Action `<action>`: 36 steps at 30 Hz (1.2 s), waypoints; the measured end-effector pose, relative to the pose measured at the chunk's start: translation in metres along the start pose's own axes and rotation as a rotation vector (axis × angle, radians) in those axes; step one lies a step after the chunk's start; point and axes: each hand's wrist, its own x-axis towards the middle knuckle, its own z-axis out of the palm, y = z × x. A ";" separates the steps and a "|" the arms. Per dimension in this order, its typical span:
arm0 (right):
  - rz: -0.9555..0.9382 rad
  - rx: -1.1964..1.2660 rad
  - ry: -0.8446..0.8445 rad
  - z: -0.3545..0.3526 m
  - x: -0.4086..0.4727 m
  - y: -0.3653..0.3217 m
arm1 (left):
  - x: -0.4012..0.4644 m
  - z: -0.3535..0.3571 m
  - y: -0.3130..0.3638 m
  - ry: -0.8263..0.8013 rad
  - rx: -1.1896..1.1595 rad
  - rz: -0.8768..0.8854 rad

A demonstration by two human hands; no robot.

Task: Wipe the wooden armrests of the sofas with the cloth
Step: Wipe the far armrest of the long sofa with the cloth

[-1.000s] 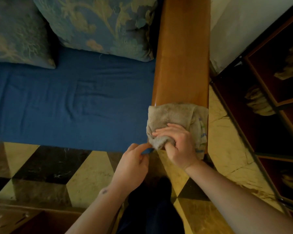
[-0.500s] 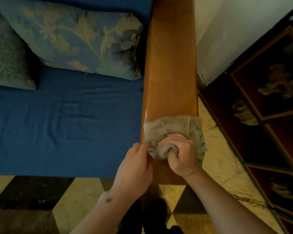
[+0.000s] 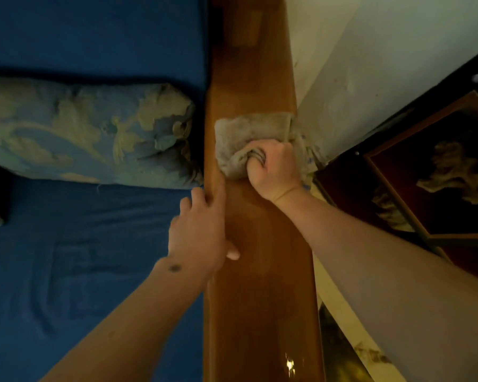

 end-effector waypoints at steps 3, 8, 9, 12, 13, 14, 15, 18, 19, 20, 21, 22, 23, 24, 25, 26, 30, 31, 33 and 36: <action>0.032 0.001 0.026 -0.003 0.079 0.013 | 0.020 -0.009 0.007 -0.057 0.172 0.000; 0.088 -0.093 0.063 0.003 0.179 0.034 | 0.033 -0.003 0.010 -0.040 0.251 0.048; 0.080 -0.091 0.055 0.004 0.185 0.035 | 0.032 -0.003 0.009 -0.050 0.246 0.053; 0.063 -0.077 0.016 0.009 0.197 0.036 | 0.036 -0.009 0.008 -0.088 0.220 0.039; 0.056 -0.081 0.005 0.010 0.197 0.038 | 0.037 -0.010 0.010 -0.096 0.218 0.038; 0.050 -0.084 0.001 0.009 0.198 0.041 | 0.038 -0.011 0.013 -0.096 0.224 0.041; 0.053 -0.081 0.001 0.009 0.201 0.042 | 0.039 -0.014 0.014 -0.098 0.244 0.044; 0.071 -0.094 -0.004 0.010 0.206 0.041 | 0.040 -0.018 0.015 -0.122 0.264 0.029; 0.078 -0.093 -0.008 0.010 0.210 0.038 | 0.043 -0.020 0.015 -0.115 0.270 0.019; 0.088 -0.073 -0.007 0.011 0.209 0.036 | 0.041 -0.021 0.015 -0.113 0.287 0.008; 0.105 -0.050 -0.006 0.011 0.209 0.032 | 0.042 -0.021 0.015 -0.107 0.303 -0.004; 0.127 -0.034 -0.002 0.011 0.205 0.029 | 0.041 -0.020 0.016 -0.109 0.322 -0.014; 0.150 -0.031 0.007 0.012 0.198 0.025 | 0.041 -0.018 0.017 -0.109 0.342 -0.025; 0.177 -0.032 0.018 0.012 0.186 0.021 | 0.039 -0.017 0.017 -0.103 0.367 -0.029; 0.198 -0.024 0.026 0.013 0.175 0.017 | 0.040 -0.016 0.016 -0.098 0.390 -0.034; 0.209 -0.008 0.030 0.015 0.161 0.013 | 0.042 -0.018 0.016 -0.095 0.402 -0.041; 0.170 -0.026 -0.004 0.012 0.072 -0.006 | 0.031 -0.021 0.018 0.017 0.389 -0.029; 0.162 -0.036 -0.008 0.011 0.052 -0.010 | 0.023 -0.018 0.017 0.099 0.384 -0.014; 0.153 -0.023 0.002 0.008 0.008 -0.020 | -0.005 -0.001 0.014 0.224 0.353 0.009; 0.170 0.060 -0.016 0.008 -0.051 -0.035 | -0.051 0.032 0.001 0.330 0.228 0.017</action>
